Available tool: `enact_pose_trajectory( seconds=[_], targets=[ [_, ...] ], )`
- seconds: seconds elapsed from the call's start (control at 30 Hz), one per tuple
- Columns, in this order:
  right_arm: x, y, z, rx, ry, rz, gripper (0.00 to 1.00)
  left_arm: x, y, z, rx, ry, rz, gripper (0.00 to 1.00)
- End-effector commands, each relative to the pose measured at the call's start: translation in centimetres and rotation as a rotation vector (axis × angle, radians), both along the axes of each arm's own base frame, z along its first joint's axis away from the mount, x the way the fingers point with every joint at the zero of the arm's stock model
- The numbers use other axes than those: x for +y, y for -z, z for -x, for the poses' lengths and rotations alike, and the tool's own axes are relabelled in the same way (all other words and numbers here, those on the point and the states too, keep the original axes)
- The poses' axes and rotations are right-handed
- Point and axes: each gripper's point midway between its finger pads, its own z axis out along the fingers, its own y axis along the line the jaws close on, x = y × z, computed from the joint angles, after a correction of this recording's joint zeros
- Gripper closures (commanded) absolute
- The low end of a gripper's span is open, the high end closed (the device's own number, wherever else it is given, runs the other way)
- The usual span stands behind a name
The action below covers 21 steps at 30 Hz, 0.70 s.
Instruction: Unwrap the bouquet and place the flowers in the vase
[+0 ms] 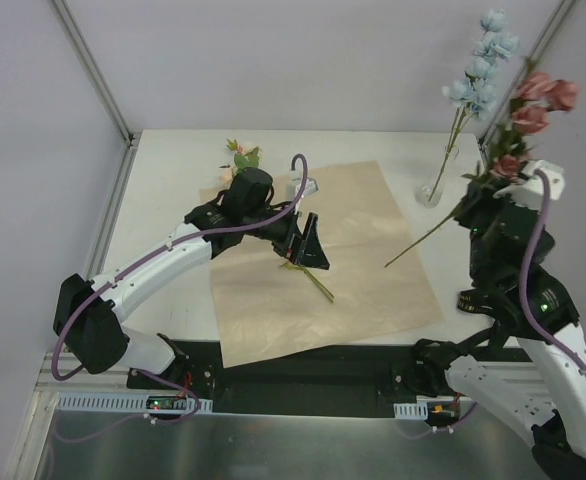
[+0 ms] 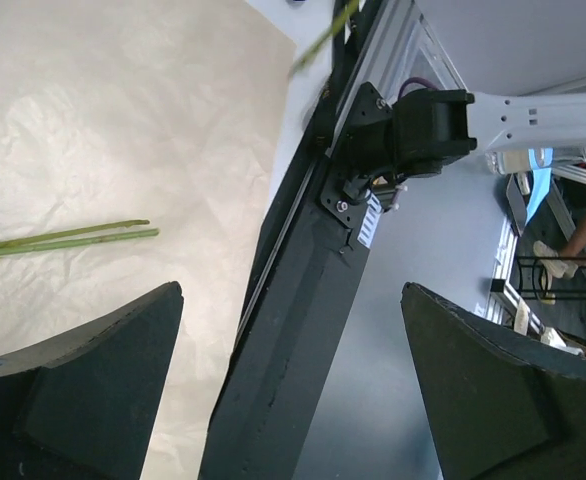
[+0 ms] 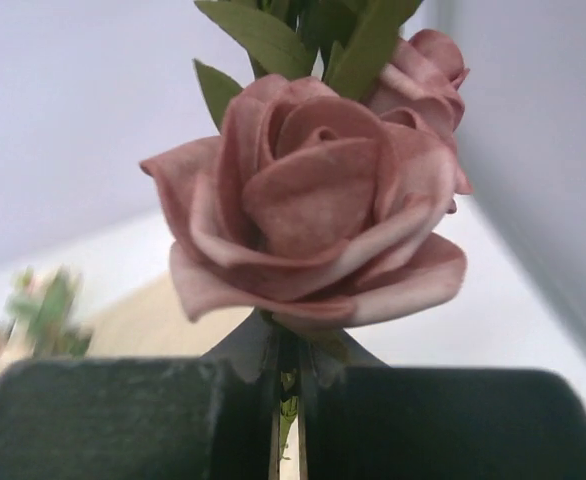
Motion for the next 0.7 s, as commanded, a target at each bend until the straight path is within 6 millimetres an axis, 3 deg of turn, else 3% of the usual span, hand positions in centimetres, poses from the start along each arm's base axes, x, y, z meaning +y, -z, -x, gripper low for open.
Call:
enact_pose_trajectory(
  seconds=[0.0, 0.03, 0.1, 0.17, 0.27, 0.33, 0.47, 0.67],
  targets=[
    [-7.7, -7.0, 0.0, -0.171, 0.298, 0.097, 0.99, 0.1, -0.4, -0.7, -0.038, -0.023, -0.006, 0.09],
    [-8.1, -9.1, -0.2, -0.222, 0.3, 0.07, 0.99, 0.2, -0.3, -0.8, -0.036, -0.027, -0.008, 0.09],
    [-10.1, -9.7, -2.0, -0.219, 0.377, 0.061, 0.99, 0.2, -0.3, -0.9, -0.034, -0.03, -0.01, 0.09],
    [-10.4, -12.2, -3.2, -0.278, 0.353, 0.006, 0.99, 0.2, -0.3, -1.0, -0.043, -0.033, -0.011, 0.09],
    [-11.6, -13.5, -7.1, -0.295, 0.373, 0.067, 0.99, 0.4, -0.3, -1.2, -0.059, -0.04, -0.015, 0.09],
    [-12.3, -14.8, -8.4, -0.334, 0.393, 0.117, 0.99, 0.4, -0.4, -1.3, -0.067, -0.044, -0.014, 0.09],
    [-13.0, -15.6, -11.6, -0.385, 0.398, 0.218, 0.99, 0.5, 0.1, -1.6, -0.063, -0.051, -0.026, 0.09],
    [-12.9, -16.7, -13.7, -0.45, 0.378, 0.224, 0.99, 0.3, 1.0, -1.8, -0.021, -0.043, -0.038, 0.09]
  ],
)
